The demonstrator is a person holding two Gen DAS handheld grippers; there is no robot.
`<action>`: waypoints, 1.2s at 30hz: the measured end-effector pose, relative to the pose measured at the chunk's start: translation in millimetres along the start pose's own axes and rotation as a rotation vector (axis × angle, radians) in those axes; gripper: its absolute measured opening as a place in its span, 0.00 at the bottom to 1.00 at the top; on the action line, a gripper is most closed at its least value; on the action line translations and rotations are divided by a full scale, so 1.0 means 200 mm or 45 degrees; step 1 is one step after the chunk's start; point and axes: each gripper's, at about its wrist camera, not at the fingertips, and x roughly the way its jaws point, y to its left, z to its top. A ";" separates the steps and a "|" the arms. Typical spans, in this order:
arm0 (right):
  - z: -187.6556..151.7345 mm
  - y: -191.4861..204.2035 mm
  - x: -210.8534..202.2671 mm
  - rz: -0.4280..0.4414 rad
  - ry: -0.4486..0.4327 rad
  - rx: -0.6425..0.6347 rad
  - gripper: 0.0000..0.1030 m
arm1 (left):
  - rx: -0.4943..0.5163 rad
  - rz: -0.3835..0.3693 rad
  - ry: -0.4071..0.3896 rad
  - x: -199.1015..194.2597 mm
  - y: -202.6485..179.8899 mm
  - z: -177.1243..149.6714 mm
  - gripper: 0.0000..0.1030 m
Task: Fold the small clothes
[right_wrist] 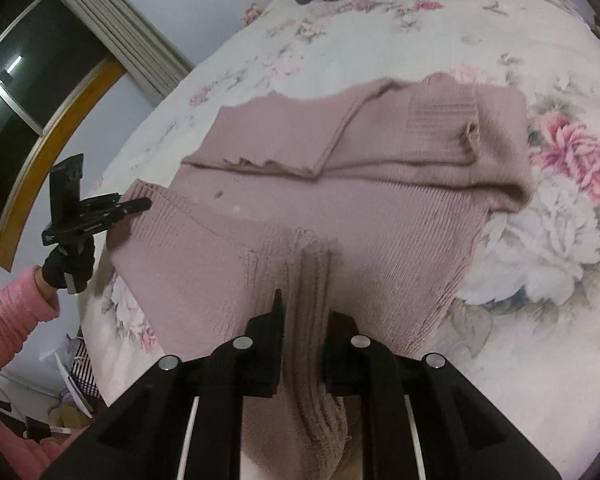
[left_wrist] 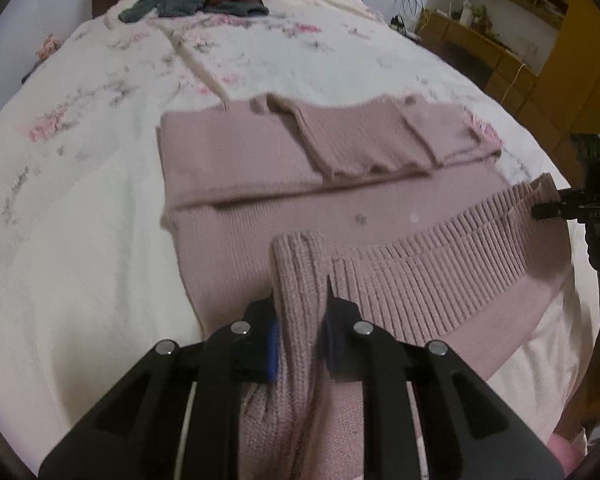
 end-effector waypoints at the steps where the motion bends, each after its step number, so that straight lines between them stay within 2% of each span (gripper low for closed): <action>1: 0.01 0.00 -0.02 -0.004 -0.012 0.006 0.15 | 0.005 0.007 -0.014 -0.01 -0.01 0.02 0.15; 6: 0.13 -0.03 -0.13 -0.047 -0.128 0.057 0.15 | -0.042 0.008 -0.101 -0.08 0.02 0.20 0.15; 10: 0.31 -0.07 -0.20 -0.106 -0.207 0.089 0.15 | -0.080 0.065 -0.177 -0.08 0.06 0.40 0.15; 13: 0.48 -0.13 -0.21 -0.165 -0.250 0.121 0.15 | -0.086 0.128 -0.225 -0.03 0.09 0.59 0.15; 18: 0.72 -0.24 -0.15 -0.248 -0.278 0.202 0.15 | -0.082 0.191 -0.247 0.09 0.10 0.79 0.15; 25: 0.87 -0.35 0.03 -0.367 -0.229 0.225 0.15 | -0.155 0.246 -0.163 0.35 0.17 0.90 0.15; 33: 0.85 -0.50 0.23 -0.411 -0.171 0.295 0.15 | -0.233 0.276 -0.016 0.63 0.29 0.83 0.16; 36: 0.85 -0.54 0.28 -0.439 -0.148 0.312 0.15 | -0.228 0.314 0.033 0.71 0.30 0.81 0.19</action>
